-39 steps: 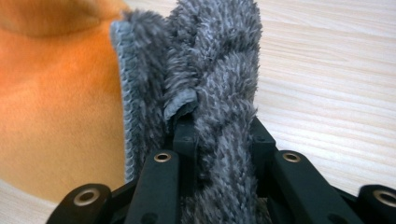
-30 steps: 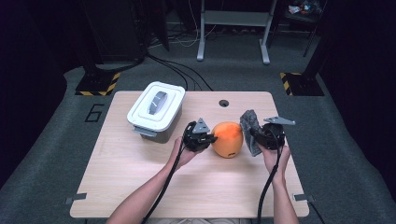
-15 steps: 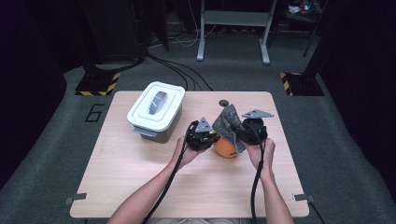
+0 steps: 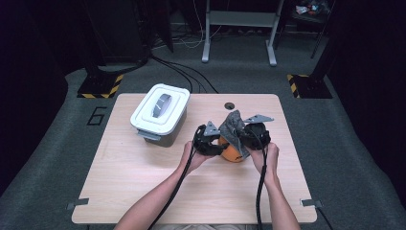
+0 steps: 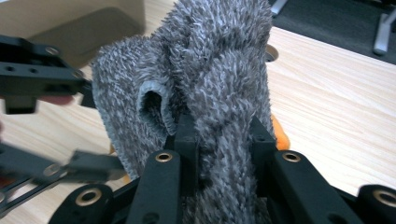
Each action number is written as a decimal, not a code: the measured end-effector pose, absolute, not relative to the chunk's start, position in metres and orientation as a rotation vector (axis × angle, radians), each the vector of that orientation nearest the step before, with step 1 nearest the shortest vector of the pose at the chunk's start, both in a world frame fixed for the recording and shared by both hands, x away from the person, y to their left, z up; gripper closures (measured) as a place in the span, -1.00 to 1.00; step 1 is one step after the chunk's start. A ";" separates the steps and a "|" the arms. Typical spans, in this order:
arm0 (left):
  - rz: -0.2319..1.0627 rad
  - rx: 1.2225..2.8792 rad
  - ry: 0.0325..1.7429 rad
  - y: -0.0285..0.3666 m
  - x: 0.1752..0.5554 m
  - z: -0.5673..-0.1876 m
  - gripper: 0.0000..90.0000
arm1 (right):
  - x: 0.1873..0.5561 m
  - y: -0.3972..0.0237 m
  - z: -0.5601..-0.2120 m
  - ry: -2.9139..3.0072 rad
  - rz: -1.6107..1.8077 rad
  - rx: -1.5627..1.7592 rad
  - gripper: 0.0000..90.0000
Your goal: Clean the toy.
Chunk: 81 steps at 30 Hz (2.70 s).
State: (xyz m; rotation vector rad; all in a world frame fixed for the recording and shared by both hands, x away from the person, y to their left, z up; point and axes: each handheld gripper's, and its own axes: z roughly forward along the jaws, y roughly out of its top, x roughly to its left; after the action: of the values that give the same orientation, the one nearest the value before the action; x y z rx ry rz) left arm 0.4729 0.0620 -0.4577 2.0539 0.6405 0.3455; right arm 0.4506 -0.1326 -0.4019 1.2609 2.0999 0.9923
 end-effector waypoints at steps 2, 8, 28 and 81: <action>0.346 2.057 0.624 0.062 0.473 -0.458 0.39 | 0.450 -0.134 -0.402 2.099 1.011 1.238 0.60; 0.351 2.054 0.629 0.062 0.472 -0.460 0.62 | 0.449 -0.133 -0.401 2.099 1.031 1.250 0.60; 0.345 2.035 0.618 0.061 0.469 -0.461 0.67 | 0.459 -0.184 -0.413 1.976 0.894 1.403 0.62; 0.412 2.073 0.604 0.055 0.470 -0.460 0.23 | 0.466 -0.174 -0.421 2.015 0.908 1.401 0.63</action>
State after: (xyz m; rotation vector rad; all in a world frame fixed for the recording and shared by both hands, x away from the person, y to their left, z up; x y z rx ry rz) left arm 0.4696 0.0550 -0.4603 2.0727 0.6041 0.4122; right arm 0.4656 -0.1740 -0.4214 1.4005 2.0146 0.9081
